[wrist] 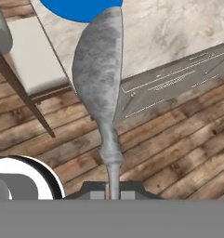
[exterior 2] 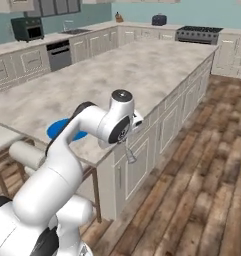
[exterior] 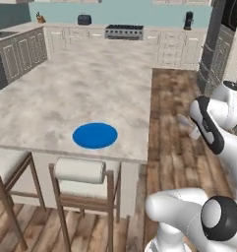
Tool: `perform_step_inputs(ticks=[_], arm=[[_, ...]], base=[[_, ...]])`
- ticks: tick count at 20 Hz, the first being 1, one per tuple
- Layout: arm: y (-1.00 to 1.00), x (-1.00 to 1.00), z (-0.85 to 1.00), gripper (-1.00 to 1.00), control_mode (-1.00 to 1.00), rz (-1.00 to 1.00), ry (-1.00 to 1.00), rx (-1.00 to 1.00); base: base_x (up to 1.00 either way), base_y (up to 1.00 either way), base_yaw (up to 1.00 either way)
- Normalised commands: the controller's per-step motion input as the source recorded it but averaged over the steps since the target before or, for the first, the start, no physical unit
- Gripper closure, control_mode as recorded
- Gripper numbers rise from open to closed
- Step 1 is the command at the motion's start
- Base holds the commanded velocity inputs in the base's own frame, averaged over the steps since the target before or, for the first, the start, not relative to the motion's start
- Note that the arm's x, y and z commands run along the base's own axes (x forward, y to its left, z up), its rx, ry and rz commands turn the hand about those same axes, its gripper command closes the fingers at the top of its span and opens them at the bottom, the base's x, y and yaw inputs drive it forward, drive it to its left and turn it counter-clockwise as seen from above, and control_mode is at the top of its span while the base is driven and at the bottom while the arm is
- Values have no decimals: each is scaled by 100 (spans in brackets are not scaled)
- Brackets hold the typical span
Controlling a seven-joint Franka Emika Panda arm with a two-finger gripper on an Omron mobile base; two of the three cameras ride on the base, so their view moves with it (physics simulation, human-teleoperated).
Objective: Take the fork and place it on the left side of the plate. Then take the spoon and place it on the right side of the plate. Make sure they're directly next to the plate.
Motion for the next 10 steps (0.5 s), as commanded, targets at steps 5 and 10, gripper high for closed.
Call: perform_step_inputs(ticks=[5, 10], arm=[[0, 0, 0, 100, 100, 0, 0, 0], [0, 0, 0, 100, 100, 0, 0, 0]], base=[[0, 73, -49], [0, 65, -51]])
